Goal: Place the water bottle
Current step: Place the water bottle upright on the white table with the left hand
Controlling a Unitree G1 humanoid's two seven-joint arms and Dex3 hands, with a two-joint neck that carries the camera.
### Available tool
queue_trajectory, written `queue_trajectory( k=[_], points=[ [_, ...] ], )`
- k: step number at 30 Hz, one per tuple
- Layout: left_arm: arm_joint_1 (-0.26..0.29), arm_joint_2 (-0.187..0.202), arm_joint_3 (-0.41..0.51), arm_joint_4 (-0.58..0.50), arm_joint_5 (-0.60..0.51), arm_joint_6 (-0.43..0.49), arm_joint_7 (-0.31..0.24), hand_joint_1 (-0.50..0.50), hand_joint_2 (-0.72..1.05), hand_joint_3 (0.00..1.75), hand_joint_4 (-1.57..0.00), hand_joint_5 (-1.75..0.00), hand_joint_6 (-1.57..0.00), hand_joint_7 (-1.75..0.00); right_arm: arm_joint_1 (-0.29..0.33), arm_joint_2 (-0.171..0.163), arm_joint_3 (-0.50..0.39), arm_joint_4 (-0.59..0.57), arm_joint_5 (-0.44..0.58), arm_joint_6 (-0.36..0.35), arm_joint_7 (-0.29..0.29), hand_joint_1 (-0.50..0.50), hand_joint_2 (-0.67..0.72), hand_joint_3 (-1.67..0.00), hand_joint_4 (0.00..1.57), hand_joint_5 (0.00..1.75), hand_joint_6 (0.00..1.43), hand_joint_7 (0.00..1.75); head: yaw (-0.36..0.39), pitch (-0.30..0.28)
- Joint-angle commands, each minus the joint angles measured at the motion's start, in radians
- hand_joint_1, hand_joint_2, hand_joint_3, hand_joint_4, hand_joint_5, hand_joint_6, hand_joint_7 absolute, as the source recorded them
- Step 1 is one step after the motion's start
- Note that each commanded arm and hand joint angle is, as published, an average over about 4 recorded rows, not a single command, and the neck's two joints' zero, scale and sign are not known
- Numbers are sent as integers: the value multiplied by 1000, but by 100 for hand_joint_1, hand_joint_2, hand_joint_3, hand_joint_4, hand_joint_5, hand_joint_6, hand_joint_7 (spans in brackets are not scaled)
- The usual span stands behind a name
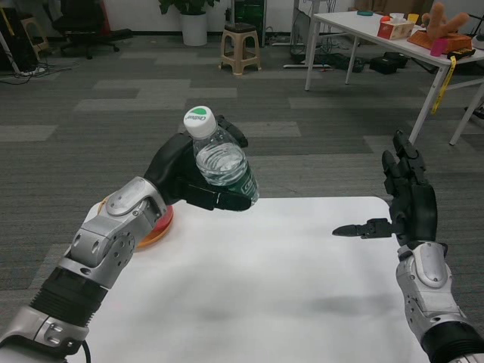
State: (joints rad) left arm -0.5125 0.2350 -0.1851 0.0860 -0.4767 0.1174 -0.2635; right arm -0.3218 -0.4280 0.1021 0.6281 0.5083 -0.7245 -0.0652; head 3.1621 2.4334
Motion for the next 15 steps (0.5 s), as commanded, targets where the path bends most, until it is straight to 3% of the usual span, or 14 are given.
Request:
queue_trajectory(
  k=[1,10,15],
  points=[
    [0,-7,13,-12,21,-9,0,50,69,44,-56,-175,-94,-154,7,-6,-1,-10,3,-6,-2,-17,9,-8,0,0,0,7,0,-2],
    [0,-8,6,17,147,-13,0,50,69,44,-52,-175,-94,-154,7,-6,-1,-6,3,-6,-2,-17,9,-8,0,0,0,7,-2,-9],
    [-2,-16,-21,159,188,-46,0,50,69,44,-52,-175,-94,-154,7,-6,0,-1,3,-6,-2,-17,9,-8,0,0,0,7,-3,-7]
  ],
)
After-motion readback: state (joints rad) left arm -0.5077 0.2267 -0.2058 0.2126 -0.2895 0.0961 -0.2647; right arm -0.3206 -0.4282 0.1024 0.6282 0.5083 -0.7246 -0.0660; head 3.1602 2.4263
